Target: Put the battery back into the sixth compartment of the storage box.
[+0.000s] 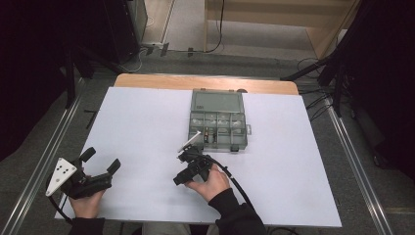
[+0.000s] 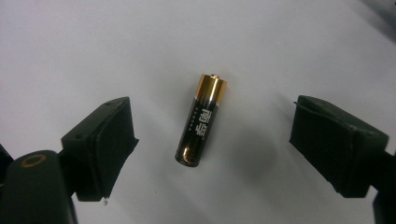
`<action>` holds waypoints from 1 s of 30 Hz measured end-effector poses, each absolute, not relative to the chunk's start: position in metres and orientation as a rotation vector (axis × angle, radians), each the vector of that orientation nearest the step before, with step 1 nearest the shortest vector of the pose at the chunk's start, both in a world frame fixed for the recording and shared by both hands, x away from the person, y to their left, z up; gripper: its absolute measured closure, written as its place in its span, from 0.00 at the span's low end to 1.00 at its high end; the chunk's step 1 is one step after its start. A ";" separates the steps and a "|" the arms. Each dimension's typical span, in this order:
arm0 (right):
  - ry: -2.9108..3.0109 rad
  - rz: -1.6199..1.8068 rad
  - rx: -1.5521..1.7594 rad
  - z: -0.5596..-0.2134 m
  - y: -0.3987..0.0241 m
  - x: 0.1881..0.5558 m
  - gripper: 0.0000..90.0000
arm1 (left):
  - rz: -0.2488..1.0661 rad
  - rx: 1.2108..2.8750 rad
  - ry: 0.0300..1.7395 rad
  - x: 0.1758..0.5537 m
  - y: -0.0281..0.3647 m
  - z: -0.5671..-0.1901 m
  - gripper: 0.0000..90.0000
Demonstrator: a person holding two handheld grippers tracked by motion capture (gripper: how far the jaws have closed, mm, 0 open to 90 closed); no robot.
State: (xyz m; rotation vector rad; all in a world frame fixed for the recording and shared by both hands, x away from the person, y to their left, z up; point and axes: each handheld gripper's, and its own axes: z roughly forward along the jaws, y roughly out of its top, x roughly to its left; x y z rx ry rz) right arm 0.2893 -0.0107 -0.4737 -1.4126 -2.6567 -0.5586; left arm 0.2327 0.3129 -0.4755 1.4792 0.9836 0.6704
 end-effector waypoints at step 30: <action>-2.759 -0.523 -1.458 -0.475 0.003 0.277 0.75 | 0.664 1.488 0.988 0.234 0.313 -0.476 0.00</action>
